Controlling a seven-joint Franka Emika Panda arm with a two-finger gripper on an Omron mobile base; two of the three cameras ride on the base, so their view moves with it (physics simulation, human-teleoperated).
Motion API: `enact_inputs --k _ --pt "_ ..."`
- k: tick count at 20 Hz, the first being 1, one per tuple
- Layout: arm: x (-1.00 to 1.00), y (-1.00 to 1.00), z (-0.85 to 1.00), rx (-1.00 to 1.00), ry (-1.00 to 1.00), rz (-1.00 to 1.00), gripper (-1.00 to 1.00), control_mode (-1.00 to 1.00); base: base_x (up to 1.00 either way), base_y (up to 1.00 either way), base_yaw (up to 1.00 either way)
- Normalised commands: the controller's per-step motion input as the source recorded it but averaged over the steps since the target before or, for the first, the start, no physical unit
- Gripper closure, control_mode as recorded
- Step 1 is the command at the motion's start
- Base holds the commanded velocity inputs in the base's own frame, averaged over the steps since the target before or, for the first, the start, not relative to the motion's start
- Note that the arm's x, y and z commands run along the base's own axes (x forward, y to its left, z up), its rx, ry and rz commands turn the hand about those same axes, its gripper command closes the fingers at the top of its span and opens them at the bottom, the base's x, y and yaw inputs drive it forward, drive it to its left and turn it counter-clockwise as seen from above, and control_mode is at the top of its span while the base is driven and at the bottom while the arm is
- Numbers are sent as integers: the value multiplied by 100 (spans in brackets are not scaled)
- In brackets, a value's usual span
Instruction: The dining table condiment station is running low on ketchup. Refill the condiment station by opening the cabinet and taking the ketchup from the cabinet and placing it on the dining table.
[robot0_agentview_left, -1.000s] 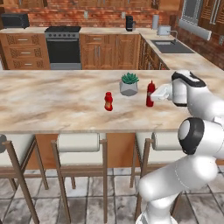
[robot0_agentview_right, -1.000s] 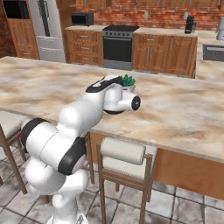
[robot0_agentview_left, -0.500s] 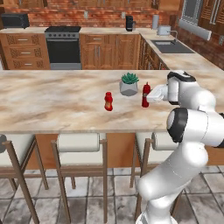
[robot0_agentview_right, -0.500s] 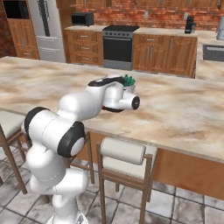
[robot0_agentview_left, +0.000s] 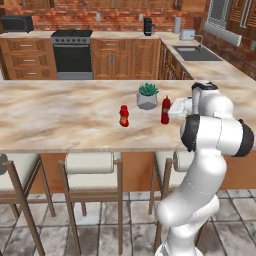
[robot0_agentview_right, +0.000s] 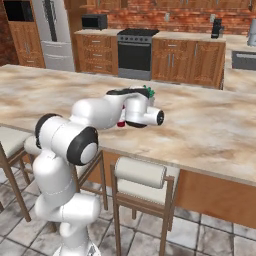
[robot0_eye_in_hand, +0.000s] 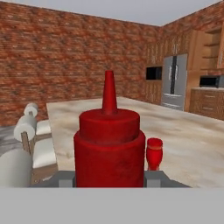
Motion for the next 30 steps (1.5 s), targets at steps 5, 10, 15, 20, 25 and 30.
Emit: enact_inputs --k 5,10,15,20,25,30 --pt "4 21 -28 0 0 1 100 -100 0 0 0" --pt "19 32 -32 0 0 0 100 -100 0 0 0" --pt "13 14 -30 0 0 0 100 -100 0 0 0" --pt "9 1 -29 0 0 0 100 -100 0 0 0" --pt "11 0 -13 0 0 2 100 -100 0 0 0" --pt "32 0 0 0 -5 3 100 -100 0 0 0"
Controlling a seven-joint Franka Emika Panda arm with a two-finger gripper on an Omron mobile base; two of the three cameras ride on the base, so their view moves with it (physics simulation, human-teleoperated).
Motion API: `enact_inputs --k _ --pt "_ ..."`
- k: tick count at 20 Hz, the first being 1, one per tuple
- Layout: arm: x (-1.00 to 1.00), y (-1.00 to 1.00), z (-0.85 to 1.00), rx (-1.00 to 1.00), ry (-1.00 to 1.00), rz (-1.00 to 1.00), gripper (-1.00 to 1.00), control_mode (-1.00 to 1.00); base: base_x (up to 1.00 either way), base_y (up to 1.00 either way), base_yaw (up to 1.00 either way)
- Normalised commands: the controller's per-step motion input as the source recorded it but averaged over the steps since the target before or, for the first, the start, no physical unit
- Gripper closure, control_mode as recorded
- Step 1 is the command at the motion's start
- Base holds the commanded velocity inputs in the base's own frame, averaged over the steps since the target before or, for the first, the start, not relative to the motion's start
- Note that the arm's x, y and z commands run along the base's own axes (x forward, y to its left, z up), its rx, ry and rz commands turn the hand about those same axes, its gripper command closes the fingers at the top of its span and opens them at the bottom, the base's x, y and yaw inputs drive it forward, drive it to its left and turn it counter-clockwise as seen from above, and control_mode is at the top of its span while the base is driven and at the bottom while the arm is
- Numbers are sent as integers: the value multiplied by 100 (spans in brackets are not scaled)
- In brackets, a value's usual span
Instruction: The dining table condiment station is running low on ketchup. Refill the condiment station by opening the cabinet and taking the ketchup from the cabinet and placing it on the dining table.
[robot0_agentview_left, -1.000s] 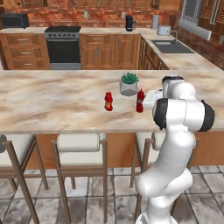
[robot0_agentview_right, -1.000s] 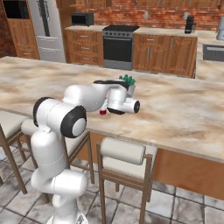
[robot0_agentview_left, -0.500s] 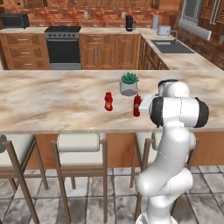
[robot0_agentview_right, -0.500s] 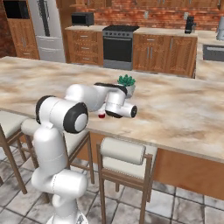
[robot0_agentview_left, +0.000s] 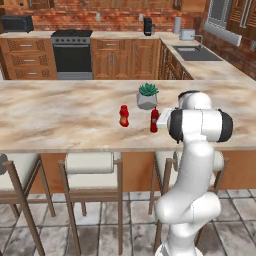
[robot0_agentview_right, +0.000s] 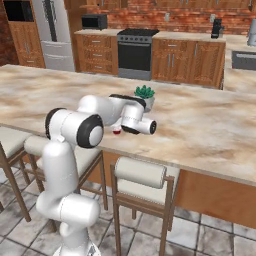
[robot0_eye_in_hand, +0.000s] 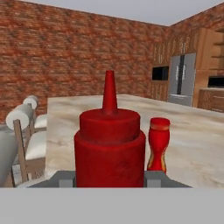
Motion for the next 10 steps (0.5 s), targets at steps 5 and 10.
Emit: enact_inputs --k 5,10 --pt "36 0 -7 0 -6 5 100 -100 0 0 0" --pt "24 0 -29 0 0 5 100 -100 0 0 0"
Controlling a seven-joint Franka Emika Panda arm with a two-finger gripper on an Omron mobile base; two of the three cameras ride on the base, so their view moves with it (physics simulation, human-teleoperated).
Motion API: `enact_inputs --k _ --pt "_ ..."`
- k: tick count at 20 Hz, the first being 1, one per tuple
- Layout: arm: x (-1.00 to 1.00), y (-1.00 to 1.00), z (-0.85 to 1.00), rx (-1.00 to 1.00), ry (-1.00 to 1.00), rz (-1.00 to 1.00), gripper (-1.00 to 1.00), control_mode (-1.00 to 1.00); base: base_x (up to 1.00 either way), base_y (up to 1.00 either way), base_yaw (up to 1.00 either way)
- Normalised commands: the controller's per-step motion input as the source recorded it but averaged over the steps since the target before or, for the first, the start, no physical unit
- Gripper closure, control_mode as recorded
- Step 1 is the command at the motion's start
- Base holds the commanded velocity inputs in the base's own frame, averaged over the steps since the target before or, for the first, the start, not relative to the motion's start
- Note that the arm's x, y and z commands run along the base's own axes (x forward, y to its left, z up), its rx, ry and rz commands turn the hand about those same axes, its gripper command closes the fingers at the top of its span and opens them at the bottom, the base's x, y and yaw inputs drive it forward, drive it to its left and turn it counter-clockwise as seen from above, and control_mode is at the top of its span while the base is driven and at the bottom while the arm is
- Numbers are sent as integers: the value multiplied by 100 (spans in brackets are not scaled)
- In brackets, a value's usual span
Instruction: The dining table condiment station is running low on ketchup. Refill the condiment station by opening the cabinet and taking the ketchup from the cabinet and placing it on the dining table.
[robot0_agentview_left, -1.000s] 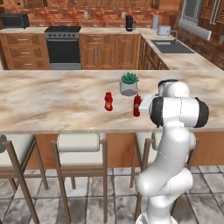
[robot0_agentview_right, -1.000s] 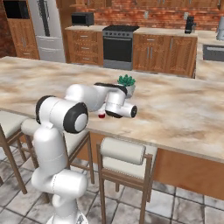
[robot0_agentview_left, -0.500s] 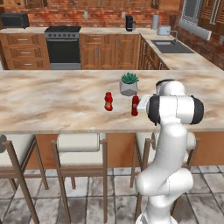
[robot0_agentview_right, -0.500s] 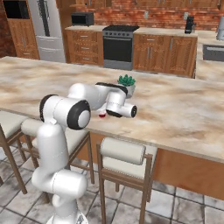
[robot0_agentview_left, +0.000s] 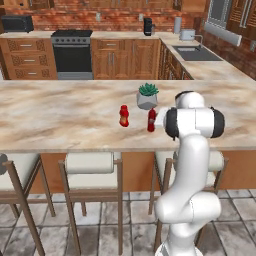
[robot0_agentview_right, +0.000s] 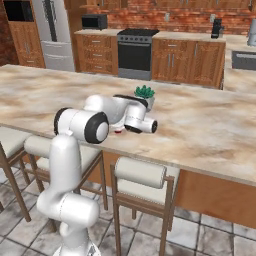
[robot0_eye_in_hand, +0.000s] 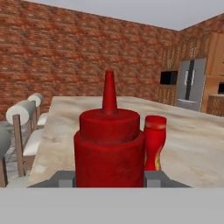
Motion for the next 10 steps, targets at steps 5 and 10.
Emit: enact_inputs --k 5,10 --pt "11 0 -43 0 1 5 100 -100 0 0 0" --pt "0 0 -36 0 0 5 100 -100 0 0 0"
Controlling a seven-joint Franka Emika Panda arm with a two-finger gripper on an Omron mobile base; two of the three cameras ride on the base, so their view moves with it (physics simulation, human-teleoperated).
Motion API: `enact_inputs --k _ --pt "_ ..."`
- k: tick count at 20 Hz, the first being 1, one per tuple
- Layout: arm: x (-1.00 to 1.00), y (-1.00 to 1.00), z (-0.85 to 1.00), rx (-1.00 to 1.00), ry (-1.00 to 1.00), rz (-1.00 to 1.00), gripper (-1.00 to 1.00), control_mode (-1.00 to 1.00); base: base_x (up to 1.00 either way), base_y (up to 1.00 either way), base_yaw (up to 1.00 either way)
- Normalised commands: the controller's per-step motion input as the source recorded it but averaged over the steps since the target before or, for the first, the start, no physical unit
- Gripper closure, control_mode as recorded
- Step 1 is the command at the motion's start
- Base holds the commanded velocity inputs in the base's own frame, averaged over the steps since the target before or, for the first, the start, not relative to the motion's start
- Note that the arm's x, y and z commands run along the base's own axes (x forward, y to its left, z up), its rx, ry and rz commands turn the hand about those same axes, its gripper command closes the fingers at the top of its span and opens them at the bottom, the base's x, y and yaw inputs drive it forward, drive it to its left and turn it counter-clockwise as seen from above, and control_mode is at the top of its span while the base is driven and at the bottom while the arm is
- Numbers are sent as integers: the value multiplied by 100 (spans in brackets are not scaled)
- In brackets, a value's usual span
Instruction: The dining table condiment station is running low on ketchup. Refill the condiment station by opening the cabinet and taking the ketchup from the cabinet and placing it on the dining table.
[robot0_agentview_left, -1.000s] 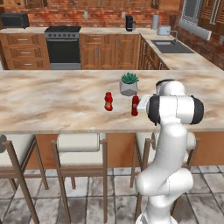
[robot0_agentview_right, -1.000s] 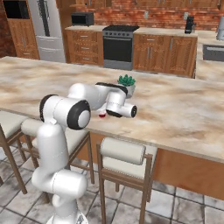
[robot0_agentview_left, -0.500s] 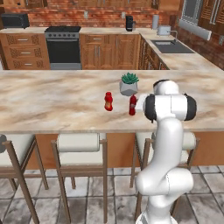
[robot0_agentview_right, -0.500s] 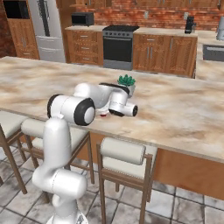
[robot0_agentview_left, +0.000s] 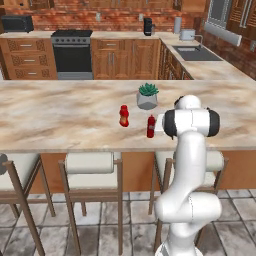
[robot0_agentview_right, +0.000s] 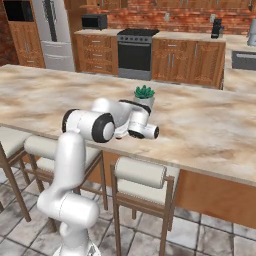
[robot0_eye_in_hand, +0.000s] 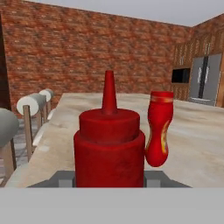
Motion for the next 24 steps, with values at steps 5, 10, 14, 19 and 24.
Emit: enact_inputs --k 5,10,14,19,24 --pt "2 0 -26 0 -1 4 100 -100 0 0 0" --pt "9 -12 -6 0 -20 6 100 -100 0 0 0" --pt "26 -10 -18 0 -13 4 100 -100 0 0 0" --pt "9 0 -30 0 -7 3 100 -100 0 0 0" --pt "15 0 -28 0 5 1 100 -100 0 0 0"
